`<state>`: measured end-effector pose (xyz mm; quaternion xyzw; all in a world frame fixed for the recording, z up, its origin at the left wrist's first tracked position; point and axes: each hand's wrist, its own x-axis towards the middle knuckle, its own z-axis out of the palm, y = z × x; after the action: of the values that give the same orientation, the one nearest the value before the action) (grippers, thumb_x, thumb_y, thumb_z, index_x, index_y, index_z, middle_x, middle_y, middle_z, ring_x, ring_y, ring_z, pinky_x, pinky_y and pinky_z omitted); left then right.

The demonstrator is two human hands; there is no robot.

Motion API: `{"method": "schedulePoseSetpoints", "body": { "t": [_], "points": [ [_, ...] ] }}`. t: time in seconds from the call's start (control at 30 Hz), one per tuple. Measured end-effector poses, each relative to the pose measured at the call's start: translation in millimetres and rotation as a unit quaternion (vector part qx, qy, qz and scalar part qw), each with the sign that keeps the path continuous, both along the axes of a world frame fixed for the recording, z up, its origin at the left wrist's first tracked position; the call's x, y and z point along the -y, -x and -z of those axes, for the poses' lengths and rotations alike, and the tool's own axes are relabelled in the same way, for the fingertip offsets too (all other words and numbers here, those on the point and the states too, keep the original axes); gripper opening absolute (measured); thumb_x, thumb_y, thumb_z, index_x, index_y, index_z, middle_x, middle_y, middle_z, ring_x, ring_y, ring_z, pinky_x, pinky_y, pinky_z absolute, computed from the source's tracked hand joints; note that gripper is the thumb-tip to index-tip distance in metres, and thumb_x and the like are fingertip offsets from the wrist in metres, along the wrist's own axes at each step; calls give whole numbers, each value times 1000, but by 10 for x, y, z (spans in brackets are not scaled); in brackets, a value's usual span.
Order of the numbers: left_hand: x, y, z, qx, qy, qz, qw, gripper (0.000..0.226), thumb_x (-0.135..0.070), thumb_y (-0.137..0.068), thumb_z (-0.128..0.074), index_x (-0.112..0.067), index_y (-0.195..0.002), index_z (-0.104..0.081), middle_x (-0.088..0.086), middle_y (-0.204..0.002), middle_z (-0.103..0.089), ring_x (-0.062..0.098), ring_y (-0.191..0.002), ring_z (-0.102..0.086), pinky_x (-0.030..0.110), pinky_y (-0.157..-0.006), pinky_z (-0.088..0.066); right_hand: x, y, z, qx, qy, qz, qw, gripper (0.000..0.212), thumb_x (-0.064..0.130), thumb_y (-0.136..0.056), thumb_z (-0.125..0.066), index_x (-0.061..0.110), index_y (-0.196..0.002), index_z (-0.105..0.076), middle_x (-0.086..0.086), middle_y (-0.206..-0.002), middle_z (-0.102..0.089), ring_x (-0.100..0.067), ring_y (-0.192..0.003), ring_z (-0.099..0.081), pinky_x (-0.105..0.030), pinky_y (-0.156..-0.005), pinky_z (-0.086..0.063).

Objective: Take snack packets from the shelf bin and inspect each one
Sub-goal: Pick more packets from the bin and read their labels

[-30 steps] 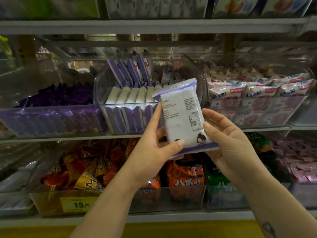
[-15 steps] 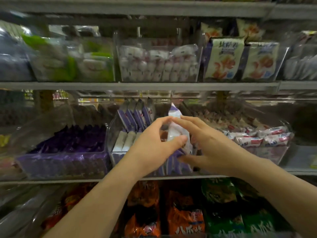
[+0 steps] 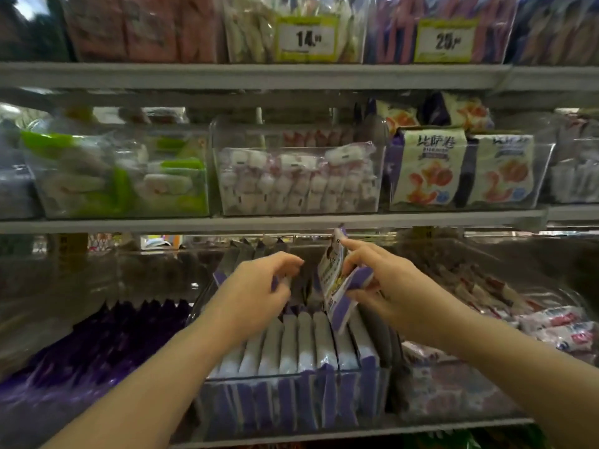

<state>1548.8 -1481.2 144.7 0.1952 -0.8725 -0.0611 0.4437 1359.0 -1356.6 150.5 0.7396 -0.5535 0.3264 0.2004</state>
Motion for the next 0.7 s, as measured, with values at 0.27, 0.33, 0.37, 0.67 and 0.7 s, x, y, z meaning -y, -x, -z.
{"method": "schedulePoseSetpoints", "body": {
  "t": [0.27,0.33,0.37,0.67,0.7],
  "points": [
    [614,119,-61,254,201,-214,922,48,-39,-96,-45,-41,-143,-38,-10,-159,-21,19,-146,-16,45,-119,-13,479,-13,-171,-53,-88,35,994,22,26,-94,-59,33,-111,-46,16,-111,-47,-2,-89,-51,-6,-73,-43],
    [712,127,-73,286,211,-235,905,46,-40,-98,-42,-41,-144,-35,-9,-161,-15,22,-148,-12,46,-120,-10,621,-3,-212,-60,-99,55,992,26,27,-95,-57,27,-119,-46,18,-96,-41,-1,-84,-46,-6,-68,-40],
    [751,126,-80,294,209,-242,901,45,-39,-99,-41,-41,-144,-35,-9,-161,-14,24,-148,-13,45,-119,-10,686,3,-236,-59,-108,63,990,26,27,-96,-57,26,-120,-46,17,-95,-42,-3,-86,-47,-10,-69,-41],
    [857,143,-79,202,208,-225,930,29,-35,-101,-40,-37,-128,-51,-17,-148,-35,18,-132,-39,33,-110,-25,1276,25,-380,-77,-177,135,972,41,20,-97,-53,19,-137,-42,-7,-135,-51,-26,-117,-52,-32,-92,-44],
    [854,147,-89,196,196,-221,935,28,-34,-101,-40,-37,-127,-51,-16,-147,-37,17,-130,-41,31,-106,-29,1317,30,-394,-81,-178,134,972,42,19,-97,-52,19,-137,-41,-8,-135,-52,-26,-118,-52,-31,-93,-43]
  ]
}}
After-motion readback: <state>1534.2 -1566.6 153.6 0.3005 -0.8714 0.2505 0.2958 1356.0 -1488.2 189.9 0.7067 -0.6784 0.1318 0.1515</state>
